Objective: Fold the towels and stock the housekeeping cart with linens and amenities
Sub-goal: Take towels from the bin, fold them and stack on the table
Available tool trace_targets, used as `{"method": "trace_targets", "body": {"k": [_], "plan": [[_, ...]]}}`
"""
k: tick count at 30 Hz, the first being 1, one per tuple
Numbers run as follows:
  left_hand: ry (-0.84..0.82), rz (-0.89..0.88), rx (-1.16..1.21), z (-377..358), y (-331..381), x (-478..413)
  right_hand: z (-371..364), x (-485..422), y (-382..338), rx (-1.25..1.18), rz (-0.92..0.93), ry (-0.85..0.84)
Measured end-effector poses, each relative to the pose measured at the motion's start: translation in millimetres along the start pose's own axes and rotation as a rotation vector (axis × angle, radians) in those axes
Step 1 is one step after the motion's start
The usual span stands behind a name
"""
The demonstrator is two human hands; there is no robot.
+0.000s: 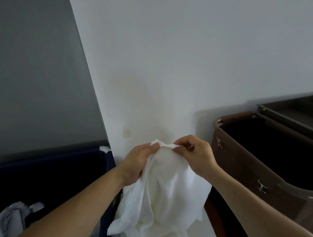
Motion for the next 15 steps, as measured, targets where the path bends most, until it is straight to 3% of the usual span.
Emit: {"method": "trace_targets", "body": {"k": [4,11,15], "plan": [[0.219,0.013,0.085,25.6,0.7,0.9,-0.3,7.1,-14.3,0.045,0.165,-0.057],[0.263,-0.026,-0.017,36.1,10.2,1.5,-6.0,4.4,11.9,-0.141,-0.033,-0.134],[0.244,-0.075,-0.047,32.0,19.6,1.8,-11.2,5.7,27.1,-0.116,-0.087,-0.207]]}}
Point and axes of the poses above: each hand's wrist, its own x-axis away from the middle knuckle, its own z-axis out of the back of the hand, y = z × x, the point moved 9 cm from there along -x, towards the middle knuckle, and after that the axes turned 7 degrees about x, right-handed, at the moved point
